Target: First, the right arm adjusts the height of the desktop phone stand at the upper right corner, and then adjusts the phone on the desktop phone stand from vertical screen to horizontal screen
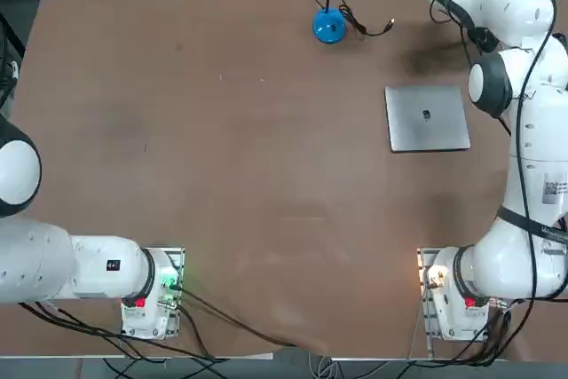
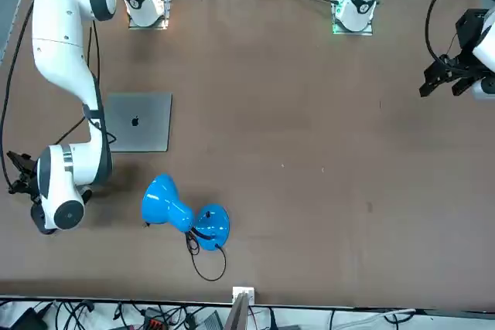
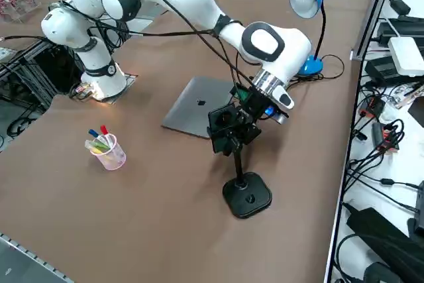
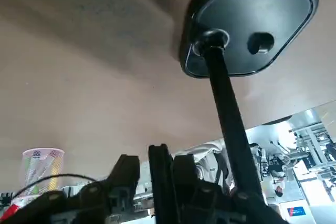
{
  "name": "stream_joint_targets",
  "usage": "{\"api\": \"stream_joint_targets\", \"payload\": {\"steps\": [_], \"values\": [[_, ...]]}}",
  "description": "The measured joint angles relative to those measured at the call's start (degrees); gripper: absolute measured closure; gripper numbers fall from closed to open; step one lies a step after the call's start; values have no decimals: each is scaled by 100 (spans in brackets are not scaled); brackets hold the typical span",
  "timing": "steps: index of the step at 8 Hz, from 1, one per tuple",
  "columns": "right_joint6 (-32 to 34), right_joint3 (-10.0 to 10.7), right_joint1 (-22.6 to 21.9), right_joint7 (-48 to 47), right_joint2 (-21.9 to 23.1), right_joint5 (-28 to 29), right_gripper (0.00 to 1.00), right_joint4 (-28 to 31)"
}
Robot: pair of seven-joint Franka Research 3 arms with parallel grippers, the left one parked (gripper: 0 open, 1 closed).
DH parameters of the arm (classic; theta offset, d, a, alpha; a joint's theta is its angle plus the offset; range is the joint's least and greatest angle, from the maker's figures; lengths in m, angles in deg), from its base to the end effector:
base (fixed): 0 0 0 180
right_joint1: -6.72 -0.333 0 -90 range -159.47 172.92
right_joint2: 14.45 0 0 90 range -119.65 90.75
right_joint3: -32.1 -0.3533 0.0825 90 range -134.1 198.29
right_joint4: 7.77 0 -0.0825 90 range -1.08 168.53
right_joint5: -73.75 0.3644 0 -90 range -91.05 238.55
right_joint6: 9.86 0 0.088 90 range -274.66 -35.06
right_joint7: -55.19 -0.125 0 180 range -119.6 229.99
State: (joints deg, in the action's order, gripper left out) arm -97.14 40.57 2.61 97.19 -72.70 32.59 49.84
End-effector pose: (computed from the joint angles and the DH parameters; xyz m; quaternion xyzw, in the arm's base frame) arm 0.7389 -0.1001 0.2559 0.8071 0.3658 -0.3619 0.2896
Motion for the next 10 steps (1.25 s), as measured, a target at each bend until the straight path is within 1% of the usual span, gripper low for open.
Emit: {"api": "stream_joint_targets", "payload": {"steps": [3, 4, 5, 8, 10], "values": [[-5, 1, -3, 0, -1, 1, 77, -25], [-9, 1, -3, 0, -2, 2, 78, -31], [-31, 0, -6, 0, -4, 7, 82, -44], [-127, -7, -36, 0, -12, 38, 83, -134], [-149, -49, -33, 0, -25, 60, 83, -230]]}}
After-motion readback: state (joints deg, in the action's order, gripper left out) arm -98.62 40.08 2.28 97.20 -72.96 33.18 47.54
